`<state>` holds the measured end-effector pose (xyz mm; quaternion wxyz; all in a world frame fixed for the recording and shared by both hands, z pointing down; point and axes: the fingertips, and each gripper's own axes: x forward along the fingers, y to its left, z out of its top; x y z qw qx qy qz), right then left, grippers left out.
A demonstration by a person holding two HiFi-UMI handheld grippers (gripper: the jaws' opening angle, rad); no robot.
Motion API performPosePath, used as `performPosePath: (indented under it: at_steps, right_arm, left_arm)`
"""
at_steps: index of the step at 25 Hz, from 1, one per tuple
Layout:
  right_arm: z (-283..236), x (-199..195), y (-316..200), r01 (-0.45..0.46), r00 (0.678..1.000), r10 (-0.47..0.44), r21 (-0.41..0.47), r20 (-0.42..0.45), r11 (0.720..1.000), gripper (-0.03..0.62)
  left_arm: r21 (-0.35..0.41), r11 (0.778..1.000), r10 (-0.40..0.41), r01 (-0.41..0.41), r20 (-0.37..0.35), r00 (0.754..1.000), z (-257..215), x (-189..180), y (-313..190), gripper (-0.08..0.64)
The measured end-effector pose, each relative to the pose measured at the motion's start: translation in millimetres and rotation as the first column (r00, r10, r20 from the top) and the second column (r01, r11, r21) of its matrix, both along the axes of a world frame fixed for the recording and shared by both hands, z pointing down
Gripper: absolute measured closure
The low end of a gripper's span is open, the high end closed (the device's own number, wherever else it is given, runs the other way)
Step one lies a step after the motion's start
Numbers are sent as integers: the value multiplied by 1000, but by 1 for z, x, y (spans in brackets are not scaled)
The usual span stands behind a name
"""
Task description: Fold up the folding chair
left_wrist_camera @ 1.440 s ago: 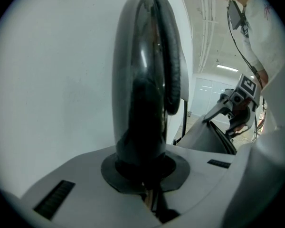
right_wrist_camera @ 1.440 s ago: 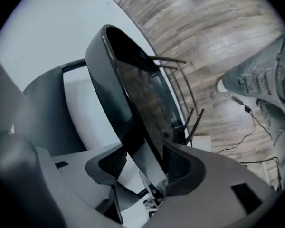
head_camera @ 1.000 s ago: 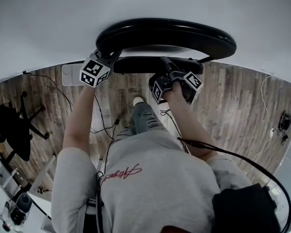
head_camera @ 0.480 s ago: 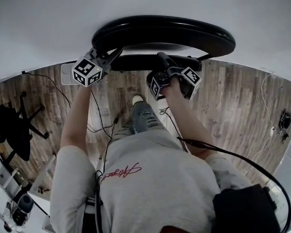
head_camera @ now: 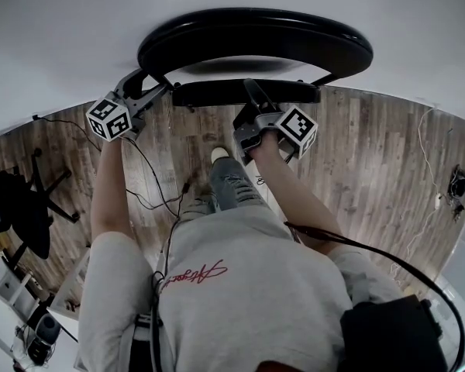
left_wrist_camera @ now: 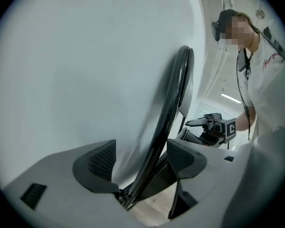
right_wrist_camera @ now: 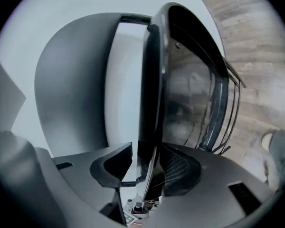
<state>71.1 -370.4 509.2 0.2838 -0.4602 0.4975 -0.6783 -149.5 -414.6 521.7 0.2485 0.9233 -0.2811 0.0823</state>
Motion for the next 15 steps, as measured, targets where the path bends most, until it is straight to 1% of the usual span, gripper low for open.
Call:
performPosePath:
  at_steps: [2,3,5,6,7,8,9,10,11,13,14,15]
  right_arm:
    - [-9,-1,0,58,996,-53,67,-68,996,426]
    - [-11,-1,3,79,993,-70,97,-90,992,426]
    - [-9,-1,14,109,990,-94,143,-109,984,426]
    - [-6,0,22,121,988,-103,157,-118,980,426]
    - [-5,2,32,133,984,-110,170,-141,976,426]
    - [-7,4,42,148,976,-112,193,-186,970,435]
    - [-13,8,51,169,961,-108,232,-254,958,488]
    - [-24,11,57,202,936,-98,286,-338,937,542]
    - [-39,14,63,248,900,-82,348,-428,904,549]
    - [-71,16,77,346,819,-32,447,-573,825,557]
    - [-89,16,84,381,785,-1,480,-620,790,560]
    - [-107,13,93,408,755,30,506,-655,760,561]
  left_arm:
    - [14,993,-113,113,-25,993,-1,-26,8,227]
    - [6,985,-174,174,-56,983,-1,-38,15,229]
    - [-53,962,-273,268,-162,948,-4,-52,38,232]
    - [-81,953,-302,291,-221,927,-7,-53,54,232]
    - [-94,947,-320,306,-265,909,-9,-50,70,233]
    - [-91,945,-327,314,-287,900,-13,-45,85,241]
    - [-76,948,-318,310,-298,900,-18,-37,98,252]
    - [-52,955,-292,291,-307,906,-26,-25,109,279]
    - [-24,965,-253,259,-321,913,-37,-12,119,322]
    - [48,983,-151,180,-355,922,-65,15,138,430]
    - [91,985,-101,144,-370,923,-81,26,146,459]
    - [134,984,-60,119,-382,922,-98,34,154,471]
